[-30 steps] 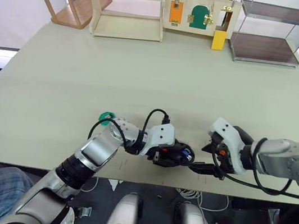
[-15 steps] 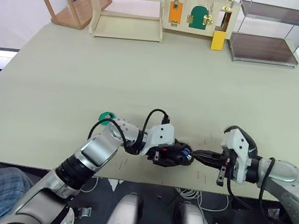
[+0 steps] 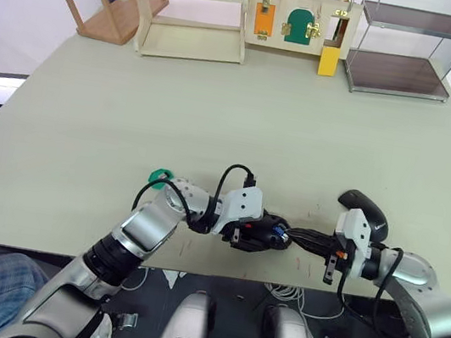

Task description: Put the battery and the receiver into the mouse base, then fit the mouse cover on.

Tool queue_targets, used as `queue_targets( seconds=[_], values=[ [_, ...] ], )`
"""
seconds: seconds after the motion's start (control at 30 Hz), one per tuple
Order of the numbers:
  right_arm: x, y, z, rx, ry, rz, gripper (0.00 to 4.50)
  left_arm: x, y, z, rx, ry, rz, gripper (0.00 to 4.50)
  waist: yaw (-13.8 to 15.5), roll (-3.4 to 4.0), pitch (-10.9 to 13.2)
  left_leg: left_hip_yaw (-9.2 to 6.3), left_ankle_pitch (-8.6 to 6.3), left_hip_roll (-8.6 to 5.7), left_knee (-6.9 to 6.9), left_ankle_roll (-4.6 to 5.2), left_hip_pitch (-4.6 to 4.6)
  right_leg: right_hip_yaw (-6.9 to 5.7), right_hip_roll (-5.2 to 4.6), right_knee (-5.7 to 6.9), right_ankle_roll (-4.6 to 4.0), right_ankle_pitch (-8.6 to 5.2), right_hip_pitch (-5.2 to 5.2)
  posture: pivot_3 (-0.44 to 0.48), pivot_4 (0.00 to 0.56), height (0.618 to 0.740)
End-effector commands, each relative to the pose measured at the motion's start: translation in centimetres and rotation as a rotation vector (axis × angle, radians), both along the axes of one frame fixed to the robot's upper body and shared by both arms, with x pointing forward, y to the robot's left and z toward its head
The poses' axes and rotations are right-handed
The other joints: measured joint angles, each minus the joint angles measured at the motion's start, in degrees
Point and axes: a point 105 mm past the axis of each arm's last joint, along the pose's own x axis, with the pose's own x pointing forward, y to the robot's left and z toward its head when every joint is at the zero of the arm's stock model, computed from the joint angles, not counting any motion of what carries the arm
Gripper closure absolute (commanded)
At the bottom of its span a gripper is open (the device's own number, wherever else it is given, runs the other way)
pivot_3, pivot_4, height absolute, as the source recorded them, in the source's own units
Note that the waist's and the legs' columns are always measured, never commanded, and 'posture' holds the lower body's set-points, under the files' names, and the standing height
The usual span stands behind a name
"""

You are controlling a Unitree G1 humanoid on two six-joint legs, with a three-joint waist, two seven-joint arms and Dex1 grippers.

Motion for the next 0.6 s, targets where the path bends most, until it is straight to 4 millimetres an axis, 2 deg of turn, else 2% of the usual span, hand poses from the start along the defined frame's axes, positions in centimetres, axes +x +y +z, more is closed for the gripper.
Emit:
queue_targets(
  seconds=[0.03,0.6],
  values=[
    [0.1,0.5,0.6,0.017,-0.036,0.024,4.46,-0.6,0.4,-1.4,0.043,0.045,0.009,1.53,0.0,0.0,0.0,0.0,0.0,0.0,0.0,0.0,0.0,0.0,0.0,0.01,-0.01,0.0,0.0,0.0,0.15,0.74],
    [-0.3,0.3,-1.9,-0.034,0.027,0.044,4.46,-0.8,0.6,-1.3,0.04,0.052,0.019,1.53,-0.3,0.02,0.0,0.01,0.0,0.0,0.0,0.0,0.08,0.03,0.02,0.09,-0.03,0.01,0.02,0.0,0.15,0.74]
  ],
)
